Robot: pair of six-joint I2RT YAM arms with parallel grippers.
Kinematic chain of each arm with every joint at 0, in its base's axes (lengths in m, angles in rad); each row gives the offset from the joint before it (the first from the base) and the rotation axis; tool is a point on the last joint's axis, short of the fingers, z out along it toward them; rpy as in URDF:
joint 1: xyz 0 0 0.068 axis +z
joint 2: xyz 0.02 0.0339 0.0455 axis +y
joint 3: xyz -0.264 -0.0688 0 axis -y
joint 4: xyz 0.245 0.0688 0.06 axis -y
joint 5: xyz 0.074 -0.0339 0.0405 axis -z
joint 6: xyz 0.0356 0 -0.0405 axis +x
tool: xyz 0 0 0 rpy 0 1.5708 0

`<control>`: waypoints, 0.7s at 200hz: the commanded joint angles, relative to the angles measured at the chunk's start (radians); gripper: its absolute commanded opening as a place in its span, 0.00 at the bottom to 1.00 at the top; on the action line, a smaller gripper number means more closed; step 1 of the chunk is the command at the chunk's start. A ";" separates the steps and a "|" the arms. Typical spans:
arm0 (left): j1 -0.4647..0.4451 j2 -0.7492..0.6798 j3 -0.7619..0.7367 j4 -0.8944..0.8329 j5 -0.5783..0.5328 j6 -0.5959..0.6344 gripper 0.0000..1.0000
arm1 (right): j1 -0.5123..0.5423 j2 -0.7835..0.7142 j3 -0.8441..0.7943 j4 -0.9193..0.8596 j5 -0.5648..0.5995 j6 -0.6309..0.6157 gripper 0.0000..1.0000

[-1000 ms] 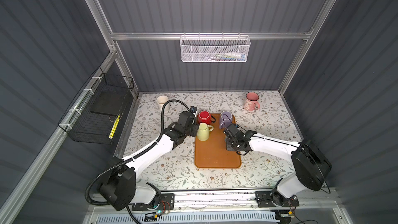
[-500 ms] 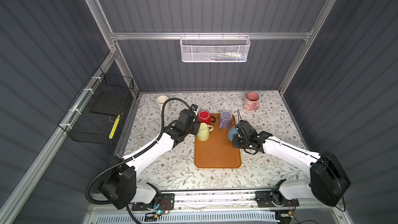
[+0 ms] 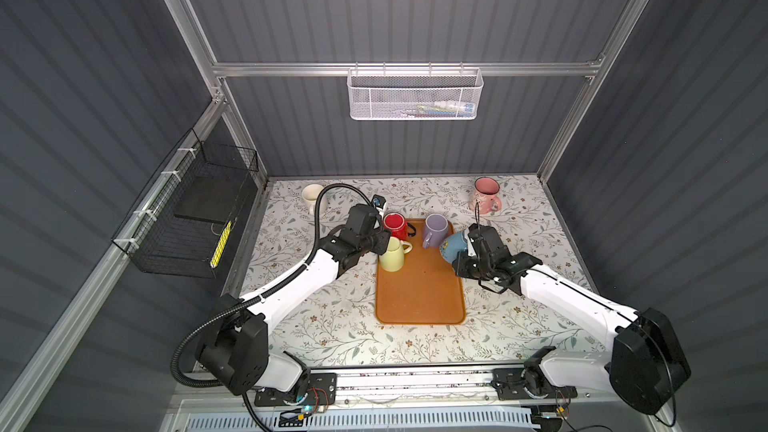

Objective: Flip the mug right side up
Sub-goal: 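Lift and tilt the blue mug with the right gripper while the left rises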

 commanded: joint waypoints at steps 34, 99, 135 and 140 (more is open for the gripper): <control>0.090 -0.012 0.001 0.083 0.223 -0.078 0.58 | -0.055 -0.086 0.063 0.060 -0.091 -0.069 0.00; 0.168 -0.041 -0.030 0.164 0.424 -0.148 0.58 | -0.142 -0.125 0.086 0.146 -0.271 -0.094 0.00; 0.188 -0.053 -0.041 0.215 0.529 -0.181 0.59 | -0.176 -0.124 0.101 0.191 -0.304 -0.119 0.00; 0.191 -0.053 -0.041 0.221 0.541 -0.186 0.59 | -0.181 -0.125 0.104 0.199 -0.331 -0.122 0.00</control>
